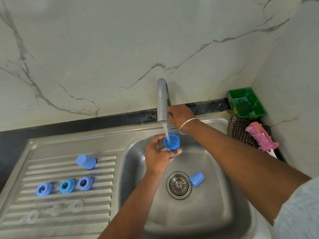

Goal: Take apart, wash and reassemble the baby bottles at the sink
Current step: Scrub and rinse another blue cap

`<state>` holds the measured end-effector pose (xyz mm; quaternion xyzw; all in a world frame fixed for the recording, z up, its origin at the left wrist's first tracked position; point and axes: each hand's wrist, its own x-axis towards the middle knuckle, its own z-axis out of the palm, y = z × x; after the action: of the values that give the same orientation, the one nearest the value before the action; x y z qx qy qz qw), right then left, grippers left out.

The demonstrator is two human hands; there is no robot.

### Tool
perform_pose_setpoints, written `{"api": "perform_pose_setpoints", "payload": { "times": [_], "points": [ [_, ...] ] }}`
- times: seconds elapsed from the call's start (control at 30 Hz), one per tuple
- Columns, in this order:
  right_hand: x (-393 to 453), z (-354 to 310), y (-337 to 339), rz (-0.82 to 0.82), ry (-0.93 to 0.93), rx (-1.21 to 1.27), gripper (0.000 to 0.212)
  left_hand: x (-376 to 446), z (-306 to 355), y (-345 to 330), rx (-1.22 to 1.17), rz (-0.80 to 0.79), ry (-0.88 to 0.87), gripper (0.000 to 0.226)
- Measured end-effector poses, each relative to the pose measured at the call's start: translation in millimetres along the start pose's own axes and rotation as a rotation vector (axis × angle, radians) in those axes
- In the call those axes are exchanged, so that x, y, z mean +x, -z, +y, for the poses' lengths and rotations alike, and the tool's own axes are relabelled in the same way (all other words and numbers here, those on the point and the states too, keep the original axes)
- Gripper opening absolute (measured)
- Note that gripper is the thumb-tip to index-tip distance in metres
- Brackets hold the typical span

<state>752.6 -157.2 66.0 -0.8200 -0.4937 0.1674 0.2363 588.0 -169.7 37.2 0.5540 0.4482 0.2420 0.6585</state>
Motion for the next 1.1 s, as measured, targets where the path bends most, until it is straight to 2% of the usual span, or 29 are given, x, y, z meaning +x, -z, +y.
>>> {"api": "perform_pose_setpoints", "payload": {
  "times": [0.3, 0.47, 0.57, 0.63, 0.67, 0.8, 0.87, 0.97, 1.03, 1.1],
  "points": [
    [-2.9, -2.6, 1.9, 0.022, 0.007, 0.013, 0.026, 8.9, -12.6, 3.1, 0.065, 0.009, -0.040, 0.054],
    [-4.1, -2.4, 2.4, 0.041, 0.015, 0.007, 0.025, 12.5, -9.5, 0.8, 0.146, -0.121, 0.013, 0.053],
    [-4.8, -2.4, 3.6, 0.034, 0.020, 0.019, 0.025, 11.8, 4.8, -4.7, 0.162, -0.131, 0.118, 0.034],
    [-5.2, -2.9, 3.7, 0.029, 0.021, 0.027, 0.025, 10.7, 15.1, -9.0, 0.018, -0.076, 0.269, 0.016],
    [-5.2, -3.3, 3.6, 0.023, 0.021, 0.026, 0.025, 11.0, 17.8, -10.1, -0.091, -0.034, 0.356, 0.014],
    [-5.5, -3.6, 4.2, 0.013, 0.024, 0.014, 0.027, 17.3, 16.6, -7.7, -0.549, 0.094, 0.655, 0.039],
    [-5.5, -3.8, 4.7, 0.015, 0.023, 0.014, 0.027, 17.2, 16.3, -8.3, -0.624, 0.068, 0.698, 0.041],
    [-5.5, -4.4, 4.6, 0.009, 0.016, 0.006, 0.026, 11.3, 20.0, -13.9, -0.535, -0.026, 0.686, 0.035],
    [-5.8, -4.3, 4.6, 0.006, 0.019, 0.011, 0.026, 10.8, 20.5, -17.6, -0.427, -0.086, 0.641, 0.042],
    [-6.1, -4.1, 5.2, 0.009, 0.022, 0.015, 0.026, 12.4, 18.5, -21.0, -0.219, -0.107, 0.519, 0.053]
  ]
}}
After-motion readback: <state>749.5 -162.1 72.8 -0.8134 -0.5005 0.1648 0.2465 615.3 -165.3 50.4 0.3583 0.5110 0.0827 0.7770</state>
